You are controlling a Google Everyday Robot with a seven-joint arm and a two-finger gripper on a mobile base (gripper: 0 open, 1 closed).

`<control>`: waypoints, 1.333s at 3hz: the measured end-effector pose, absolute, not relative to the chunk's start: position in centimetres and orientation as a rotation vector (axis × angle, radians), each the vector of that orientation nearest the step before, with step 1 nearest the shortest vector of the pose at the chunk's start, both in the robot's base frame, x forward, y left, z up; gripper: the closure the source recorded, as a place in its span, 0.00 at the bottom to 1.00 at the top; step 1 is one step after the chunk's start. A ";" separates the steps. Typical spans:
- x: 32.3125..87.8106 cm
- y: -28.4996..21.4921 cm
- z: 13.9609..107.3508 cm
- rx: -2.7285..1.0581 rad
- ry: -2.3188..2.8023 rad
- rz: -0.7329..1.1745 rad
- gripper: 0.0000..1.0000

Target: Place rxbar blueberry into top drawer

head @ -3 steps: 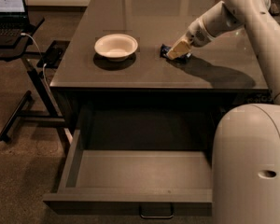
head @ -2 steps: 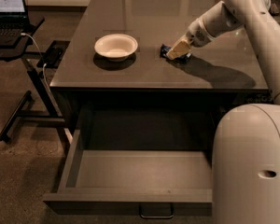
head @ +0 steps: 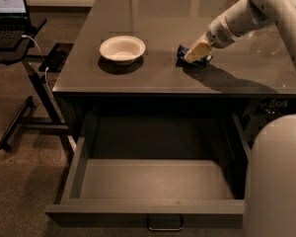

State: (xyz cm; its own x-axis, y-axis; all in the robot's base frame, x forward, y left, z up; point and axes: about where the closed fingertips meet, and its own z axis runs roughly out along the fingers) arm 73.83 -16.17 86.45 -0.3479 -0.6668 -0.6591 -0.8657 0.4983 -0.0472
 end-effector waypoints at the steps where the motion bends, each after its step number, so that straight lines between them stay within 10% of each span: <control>1: 71.0 -16.8 88.5 -1.271 2.099 0.372 1.00; 4: 57.7 -19.1 87.0 -1.368 2.130 0.281 1.00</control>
Offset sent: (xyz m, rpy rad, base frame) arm -0.1213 -0.0218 0.0313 -0.0932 -0.0822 0.0384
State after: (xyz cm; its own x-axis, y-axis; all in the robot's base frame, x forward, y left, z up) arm 57.66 -19.10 87.03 -0.3014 -0.7593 -0.5767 -0.8829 0.4506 -0.1319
